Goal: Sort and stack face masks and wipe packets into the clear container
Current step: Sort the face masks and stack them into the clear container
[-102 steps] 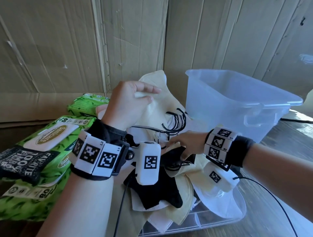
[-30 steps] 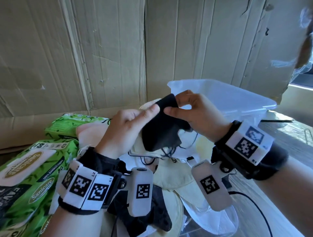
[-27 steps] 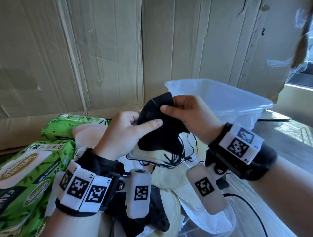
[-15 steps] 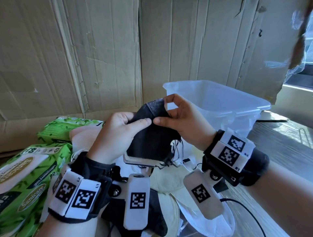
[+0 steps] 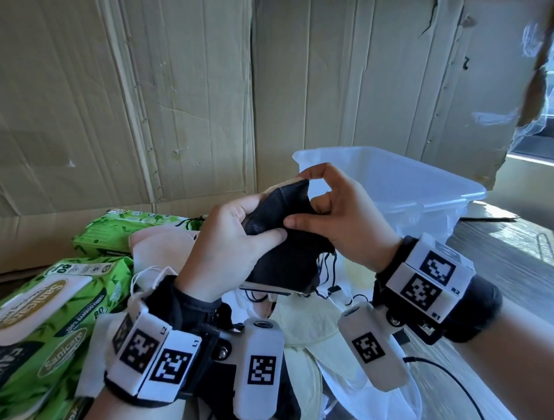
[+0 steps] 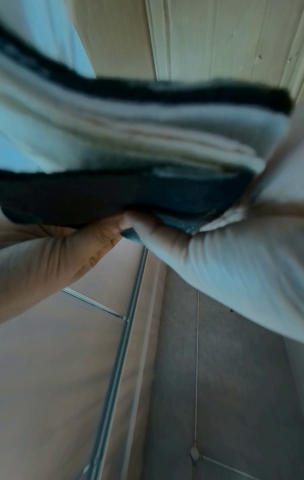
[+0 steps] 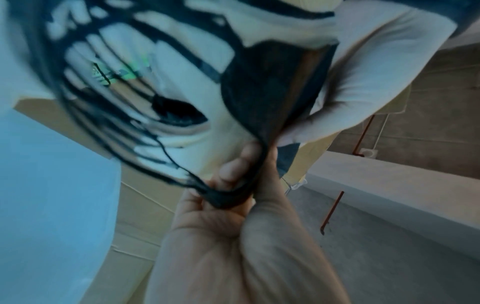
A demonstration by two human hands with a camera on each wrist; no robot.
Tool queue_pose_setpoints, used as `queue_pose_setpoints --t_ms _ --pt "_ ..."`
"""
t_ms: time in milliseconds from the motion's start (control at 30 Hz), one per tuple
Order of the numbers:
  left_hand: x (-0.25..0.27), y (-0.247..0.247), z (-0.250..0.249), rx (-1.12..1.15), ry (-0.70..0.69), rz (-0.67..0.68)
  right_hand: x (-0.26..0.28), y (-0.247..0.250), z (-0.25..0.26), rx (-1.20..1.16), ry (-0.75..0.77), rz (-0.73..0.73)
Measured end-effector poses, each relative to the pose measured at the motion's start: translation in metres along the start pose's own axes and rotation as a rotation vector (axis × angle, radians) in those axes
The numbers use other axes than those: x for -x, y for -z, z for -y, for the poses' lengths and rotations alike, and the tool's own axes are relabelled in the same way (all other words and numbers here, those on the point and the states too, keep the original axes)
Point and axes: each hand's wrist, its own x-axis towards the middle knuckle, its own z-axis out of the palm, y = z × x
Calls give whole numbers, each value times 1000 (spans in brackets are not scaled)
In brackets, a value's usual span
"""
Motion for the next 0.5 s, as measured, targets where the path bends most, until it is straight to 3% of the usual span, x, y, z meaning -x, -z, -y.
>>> queue_pose_setpoints --t_ms 167,367,500 --pt "0 -1 -2 -12 -50 -9 1 0 0 63 62 -53" --pt "0 0 1 41 -137 -50 4 -4 -6 374 361 -360" --pt "-1 1 0 23 -151 -56 3 -1 -7 355 433 -380"
